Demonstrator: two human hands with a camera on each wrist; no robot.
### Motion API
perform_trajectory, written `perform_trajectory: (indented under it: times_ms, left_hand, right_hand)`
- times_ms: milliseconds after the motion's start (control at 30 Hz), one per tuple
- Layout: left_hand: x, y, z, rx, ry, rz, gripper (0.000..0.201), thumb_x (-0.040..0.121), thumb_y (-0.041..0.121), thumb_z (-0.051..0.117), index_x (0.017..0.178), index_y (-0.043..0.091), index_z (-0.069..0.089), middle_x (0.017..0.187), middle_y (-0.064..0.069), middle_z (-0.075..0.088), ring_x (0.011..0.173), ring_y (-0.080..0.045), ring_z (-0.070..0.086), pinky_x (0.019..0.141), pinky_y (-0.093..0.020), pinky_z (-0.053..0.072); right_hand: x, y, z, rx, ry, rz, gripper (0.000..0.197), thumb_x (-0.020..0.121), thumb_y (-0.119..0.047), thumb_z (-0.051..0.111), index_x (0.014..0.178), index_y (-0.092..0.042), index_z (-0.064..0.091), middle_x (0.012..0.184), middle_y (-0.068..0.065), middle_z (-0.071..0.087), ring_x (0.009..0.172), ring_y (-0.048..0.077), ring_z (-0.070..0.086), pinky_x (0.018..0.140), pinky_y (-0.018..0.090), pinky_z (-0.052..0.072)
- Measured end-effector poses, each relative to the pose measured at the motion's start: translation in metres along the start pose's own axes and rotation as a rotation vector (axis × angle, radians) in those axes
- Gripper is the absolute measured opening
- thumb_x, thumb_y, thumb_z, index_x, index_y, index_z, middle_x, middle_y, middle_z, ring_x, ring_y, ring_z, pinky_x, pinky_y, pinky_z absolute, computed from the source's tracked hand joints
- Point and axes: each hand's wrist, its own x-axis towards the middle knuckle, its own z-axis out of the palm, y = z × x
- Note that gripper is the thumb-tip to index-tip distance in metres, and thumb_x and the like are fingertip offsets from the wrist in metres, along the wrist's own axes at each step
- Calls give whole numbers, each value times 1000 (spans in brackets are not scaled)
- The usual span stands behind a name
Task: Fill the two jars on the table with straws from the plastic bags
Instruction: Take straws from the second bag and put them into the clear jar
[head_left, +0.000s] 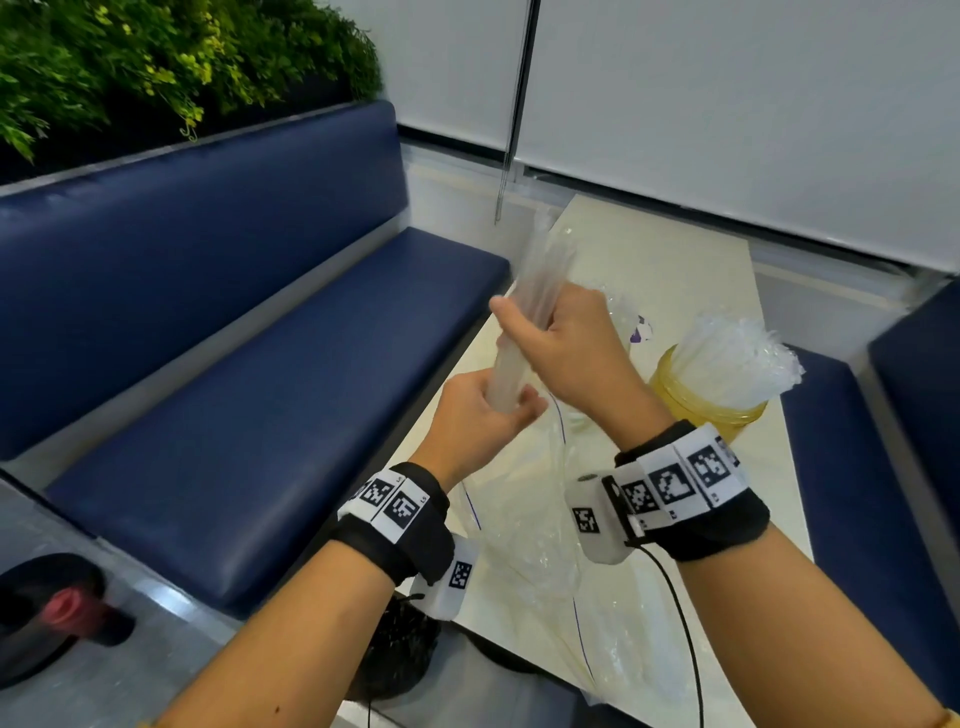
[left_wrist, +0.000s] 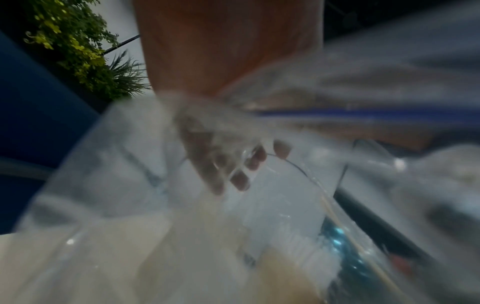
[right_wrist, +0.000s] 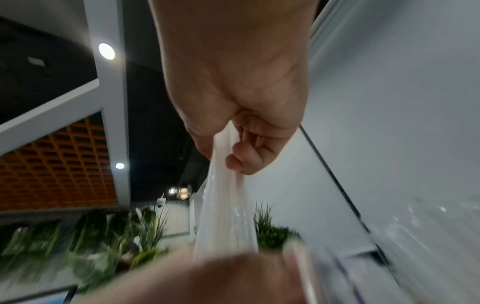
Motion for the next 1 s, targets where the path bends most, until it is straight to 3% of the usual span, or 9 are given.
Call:
perform_trajectory:
  times_ms: [67, 133, 200, 333, 467, 600, 733, 867, 1000]
  left_hand:
    - [0, -4, -2, -13, 9, -9, 26, 81, 35, 80, 87, 10, 73, 83, -17, 72, 66, -22, 60, 67, -51, 57]
    - [0, -7, -5, -34, 24, -20, 20, 81, 33, 83, 89, 16, 74, 88, -2, 76, 68, -16, 63, 73, -46, 59]
    - [1, -9, -7, -31, 47, -16, 17, 82, 28, 84, 92, 18, 75, 100, 6, 76, 67, -14, 64, 76, -39, 61]
    - [3, -11, -11, 9, 67, -1, 14, 84, 27, 83, 94, 21, 74, 103, 7, 75, 70, -21, 69, 77, -38, 62]
    - [4, -13, -14, 7, 60, -7, 13, 85, 29, 81, 94, 22, 74, 102, 7, 75, 80, -30, 73, 78, -47, 62]
    - [6, -13, -14, 1, 62, -2, 13, 86, 29, 80, 95, 20, 75, 102, 8, 75, 80, -31, 71, 77, -49, 62]
    - [8, -13, -13, -1, 60, -3, 14, 87, 27, 79, 96, 17, 76, 103, 7, 75, 80, -32, 71, 77, -49, 62]
    - [10, -15, -13, -7, 59, -12, 13, 87, 29, 79, 95, 19, 76, 103, 6, 75, 81, -33, 71, 76, -52, 61]
    - [11, -15, -12, -23, 52, -21, 13, 87, 28, 79, 95, 18, 76, 104, 6, 75, 82, -34, 70, 80, -51, 61]
  right_hand:
    - [14, -6, -18, 51, 63, -13, 43, 95, -41, 59, 77, -3, 71, 67, 10, 72, 56, 16, 67, 56, 39, 53]
    - [28, -15, -41, 95, 140, -41, 38, 98, -34, 59, 78, -5, 72, 69, 8, 74, 45, 4, 60, 47, 28, 48]
    - [42, -17, -65, 157, 216, -53, 32, 100, -31, 57, 78, -10, 68, 72, 10, 74, 41, 1, 56, 41, 20, 41]
    - [72, 5, -95, 97, 315, -33, 26, 97, -34, 57, 73, -25, 60, 71, 3, 74, 48, 8, 62, 49, 27, 46]
    - [96, 43, -98, -39, 265, 52, 26, 96, -39, 54, 77, -25, 64, 75, -1, 76, 71, 28, 71, 65, 47, 57]
    - [112, 64, -96, -53, 277, 51, 28, 98, -39, 52, 79, -24, 66, 76, -1, 75, 78, 34, 69, 69, 41, 57]
    - [121, 91, -86, -76, 255, 121, 42, 96, -45, 51, 96, -9, 73, 80, -4, 76, 76, 20, 71, 73, 50, 59]
    - [116, 119, -63, -91, 199, 164, 45, 97, -48, 53, 97, -9, 76, 79, -11, 73, 72, 13, 69, 72, 50, 60]
    - [92, 149, -32, -118, 70, 198, 37, 99, -41, 56, 96, -9, 75, 92, 7, 76, 61, 15, 64, 66, 40, 58]
